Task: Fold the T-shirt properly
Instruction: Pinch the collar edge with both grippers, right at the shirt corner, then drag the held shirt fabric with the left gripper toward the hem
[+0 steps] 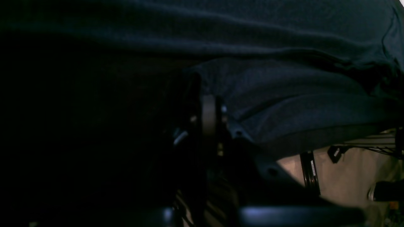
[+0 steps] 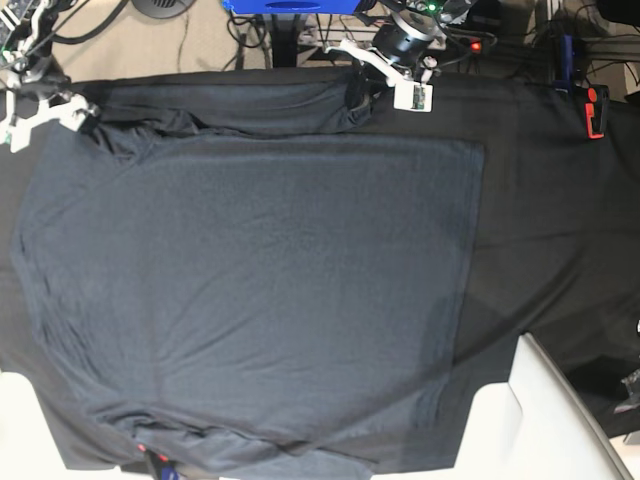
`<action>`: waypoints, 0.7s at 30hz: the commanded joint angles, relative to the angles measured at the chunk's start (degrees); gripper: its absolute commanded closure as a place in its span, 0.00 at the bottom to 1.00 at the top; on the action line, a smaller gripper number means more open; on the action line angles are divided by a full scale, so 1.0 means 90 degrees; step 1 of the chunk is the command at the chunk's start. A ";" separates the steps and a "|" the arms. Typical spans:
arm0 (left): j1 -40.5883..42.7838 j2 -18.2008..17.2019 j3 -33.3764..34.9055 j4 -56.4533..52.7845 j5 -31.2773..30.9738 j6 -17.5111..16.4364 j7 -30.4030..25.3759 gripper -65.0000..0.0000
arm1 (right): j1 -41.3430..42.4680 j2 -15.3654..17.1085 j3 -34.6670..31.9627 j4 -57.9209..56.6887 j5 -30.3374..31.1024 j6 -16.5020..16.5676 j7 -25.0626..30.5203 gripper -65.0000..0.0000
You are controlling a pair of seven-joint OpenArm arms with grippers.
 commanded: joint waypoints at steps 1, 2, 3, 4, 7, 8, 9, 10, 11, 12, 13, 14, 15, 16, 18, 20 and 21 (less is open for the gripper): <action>0.0045 -0.0019 -0.0011 0.0095 -0.0021 -0.0035 -0.0086 1.00 | 0.0002 0.0070 0.0026 0.0099 0.0049 0.0021 -0.0111 0.36; 0.0045 -0.0019 -0.0011 0.0095 -0.0021 -0.0035 -0.0086 1.00 | 0.0012 0.0070 0.0026 0.0099 0.0049 0.0021 -0.0150 0.42; 0.0045 -0.0019 -0.0011 0.0095 -0.0021 -0.0035 -0.0086 1.00 | 0.0021 0.0070 0.0026 0.0089 0.0049 0.0031 -0.0150 0.48; 0.0045 -0.0019 -0.0011 0.0095 -0.0021 -0.0035 -0.0086 1.00 | 0.0021 0.0070 0.0026 0.0089 0.0049 0.0031 -0.0150 0.51; 0.0045 -0.0019 -0.0011 0.0095 -0.0021 -0.0035 -0.0086 1.00 | 0.0021 0.0070 0.0026 0.0089 0.0049 0.0031 -0.0150 0.61; 0.0045 -0.0019 -0.0011 0.0095 -0.0021 -0.0035 -0.0086 1.00 | 0.0021 0.0070 0.0026 0.0089 0.0049 0.0031 -0.0159 0.64; 0.0045 -0.0019 -0.0011 0.0095 -0.0021 -0.0035 -0.0086 1.00 | 0.0021 0.0070 0.0026 0.0089 0.0049 0.0031 -0.0159 0.68; 0.0045 -0.0019 -0.0011 0.0095 -0.0021 -0.0035 -0.0086 1.00 | 0.0021 0.0070 0.0026 0.0089 0.0049 0.0031 -0.0179 0.73; 0.0045 -0.0019 -0.0011 0.0095 -0.0021 -0.0035 -0.0086 1.00 | 0.0021 0.0070 0.0026 0.0089 0.0049 0.0031 -0.0189 0.79; 0.0045 -0.0019 -0.0011 0.0105 -0.0021 -0.0035 -0.0086 1.00 | 0.0021 0.0070 0.0026 0.0089 0.0049 0.0031 -0.0189 0.88; 0.0045 -0.0019 -0.0011 0.0105 -0.0021 -0.0035 -0.0086 1.00 | 0.0021 0.0070 0.0026 0.0089 0.0049 0.0031 -0.0189 0.95; 0.0045 -0.0019 -0.0011 0.0144 -0.0021 -0.0025 -0.0086 1.00 | 0.0021 0.0070 0.0026 0.0089 0.0049 0.0031 -0.0198 1.00; 0.0055 -0.0029 -0.0011 0.0213 -0.0021 -0.0025 -0.0086 1.00 | 0.0031 0.0070 0.0026 0.0089 0.0049 0.0031 -0.0198 1.00; 0.0094 -0.0029 -0.0011 0.0291 -0.0021 -0.0015 -0.0086 1.00 | 0.0031 0.0070 0.0026 0.0099 0.0049 0.0031 -0.0198 1.00; 0.0182 -0.0107 -0.0021 0.0564 -0.0021 -0.0015 -0.0086 1.00 | 0.0031 0.0070 0.0016 0.0109 0.0049 0.0021 -0.0228 0.99; 0.0221 -0.0244 -0.0021 0.0867 -0.0021 -0.0006 -0.0076 1.00 | 0.0099 0.0070 0.0016 0.0285 0.0049 0.0021 -0.0472 0.99; 0.0221 -0.0283 -0.0021 0.1014 -0.0021 -0.0006 -0.0066 1.00 | 0.0129 0.0070 0.0016 0.0412 0.0049 0.0021 -0.0667 0.99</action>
